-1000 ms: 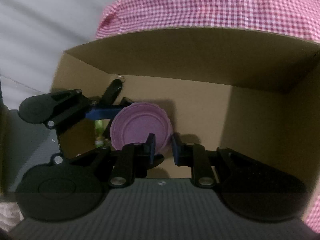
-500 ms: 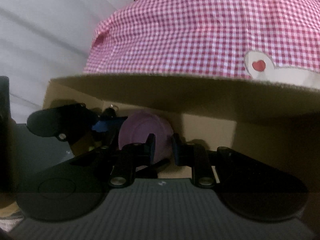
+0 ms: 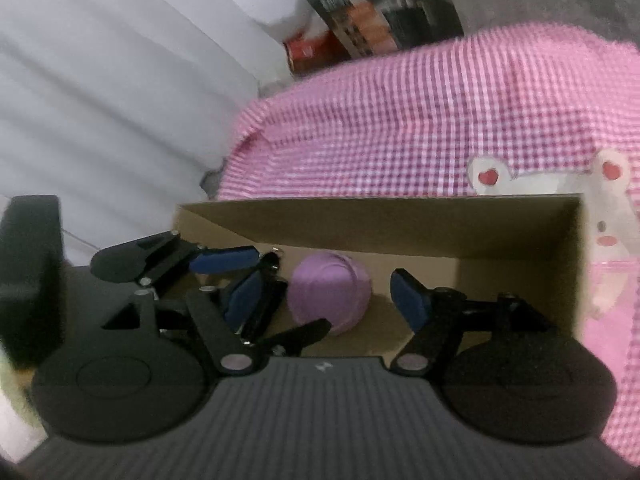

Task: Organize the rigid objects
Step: 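Carry the pink lid into the box and open the right tool, then withdraw the right tool and move it to the black tape roll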

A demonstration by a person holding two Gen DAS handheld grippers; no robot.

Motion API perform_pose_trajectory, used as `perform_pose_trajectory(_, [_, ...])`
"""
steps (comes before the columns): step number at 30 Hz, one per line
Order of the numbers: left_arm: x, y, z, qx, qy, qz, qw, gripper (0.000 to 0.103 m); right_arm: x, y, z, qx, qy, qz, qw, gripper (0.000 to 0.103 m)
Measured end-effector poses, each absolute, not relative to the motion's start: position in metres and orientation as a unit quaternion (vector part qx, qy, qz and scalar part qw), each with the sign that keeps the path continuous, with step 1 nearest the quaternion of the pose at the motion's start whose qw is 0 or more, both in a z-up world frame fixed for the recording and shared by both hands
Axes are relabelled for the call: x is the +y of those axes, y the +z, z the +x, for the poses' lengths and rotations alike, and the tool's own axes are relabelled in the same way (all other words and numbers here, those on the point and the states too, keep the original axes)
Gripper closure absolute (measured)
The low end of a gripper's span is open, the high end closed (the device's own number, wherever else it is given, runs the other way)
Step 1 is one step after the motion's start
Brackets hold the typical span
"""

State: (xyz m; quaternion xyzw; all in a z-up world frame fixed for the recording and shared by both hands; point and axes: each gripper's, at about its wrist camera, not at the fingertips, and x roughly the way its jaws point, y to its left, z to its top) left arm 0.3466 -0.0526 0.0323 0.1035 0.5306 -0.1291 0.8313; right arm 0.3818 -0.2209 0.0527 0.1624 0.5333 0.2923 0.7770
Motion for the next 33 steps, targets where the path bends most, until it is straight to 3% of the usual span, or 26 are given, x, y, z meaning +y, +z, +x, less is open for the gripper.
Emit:
perform_pose_trajectory(11, [-0.042,0.116,0.272,0.417,-0.169,0.069,0.89,0.016,-0.276,0.14,0.275,0.401,0.333,0.185,0.833,0.02])
perform_pose_trajectory(16, [-0.038,0.141,0.225,0.396,-0.194,0.043,0.897,0.016,-0.297,0.173,0.203,0.331,0.337,0.158,0.867,0.007])
perform_pose_trajectory(18, [-0.035,0.143,0.207,0.389,-0.2,0.041,0.898,0.011,-0.305,0.183,0.176,0.309,0.326,0.136,0.883,0.001])
perform_pose_trajectory(23, [-0.034,0.143,0.158,0.37,-0.229,0.034,0.899,0.001,-0.306,0.187,0.114,0.279,0.277,0.049,0.918,0.001])
perform_pose_trajectory(33, [-0.02,0.1,0.079,0.373,-0.213,0.005,0.903,0.0,-0.288,0.146,0.05,0.268,0.188,-0.067,0.943,0.001])
